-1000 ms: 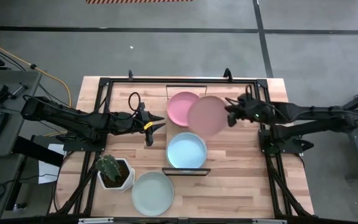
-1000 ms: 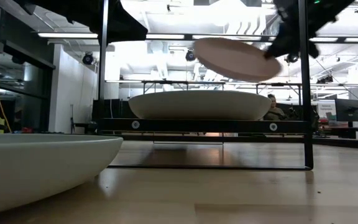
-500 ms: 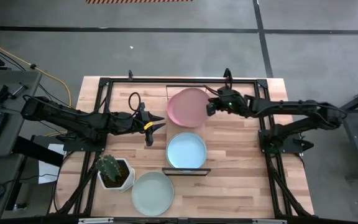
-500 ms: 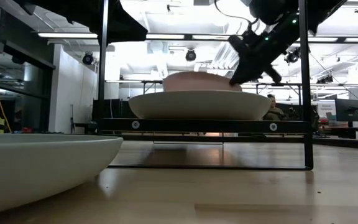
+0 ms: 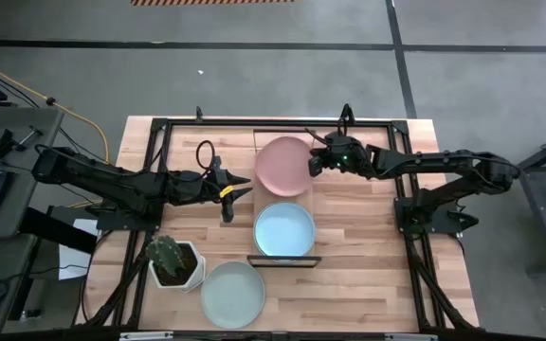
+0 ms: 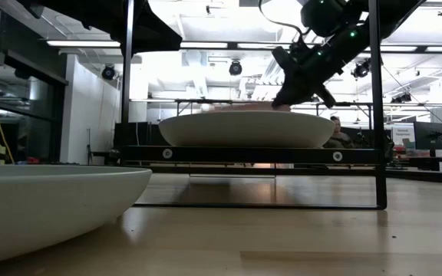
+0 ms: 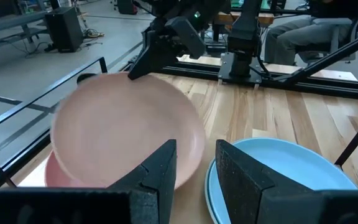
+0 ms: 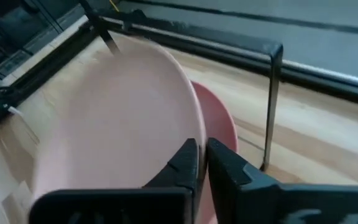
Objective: Place and stack plates onto a shelf
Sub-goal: Stack the light pink plate on top of the pink plate on the shelf, then stack the gray plate on top of the blue on the shelf
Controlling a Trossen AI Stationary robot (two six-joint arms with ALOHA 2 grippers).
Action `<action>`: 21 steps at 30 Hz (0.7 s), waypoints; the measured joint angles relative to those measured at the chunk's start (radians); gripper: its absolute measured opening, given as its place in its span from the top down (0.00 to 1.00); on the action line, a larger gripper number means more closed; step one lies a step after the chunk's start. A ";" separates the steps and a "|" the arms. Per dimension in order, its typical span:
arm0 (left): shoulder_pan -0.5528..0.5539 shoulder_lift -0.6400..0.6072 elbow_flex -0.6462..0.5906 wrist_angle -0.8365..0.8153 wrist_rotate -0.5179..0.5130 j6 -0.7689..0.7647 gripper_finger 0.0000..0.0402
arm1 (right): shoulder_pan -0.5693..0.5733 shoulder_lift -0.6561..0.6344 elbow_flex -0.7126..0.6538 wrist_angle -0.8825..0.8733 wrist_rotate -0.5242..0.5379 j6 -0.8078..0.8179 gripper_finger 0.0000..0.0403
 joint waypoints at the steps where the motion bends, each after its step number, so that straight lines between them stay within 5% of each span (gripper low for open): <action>1: 0.000 0.000 0.000 0.000 0.000 0.000 0.74 | 0.000 0.000 0.000 0.011 0.002 -0.010 0.94; 12: 0.000 0.000 0.000 -0.001 0.000 0.000 0.74 | 0.000 -0.003 0.001 0.086 0.003 -0.109 0.57; 21: 0.000 0.000 0.000 -0.027 0.000 0.000 0.74 | 0.071 -0.010 0.001 0.046 -0.032 -0.263 0.48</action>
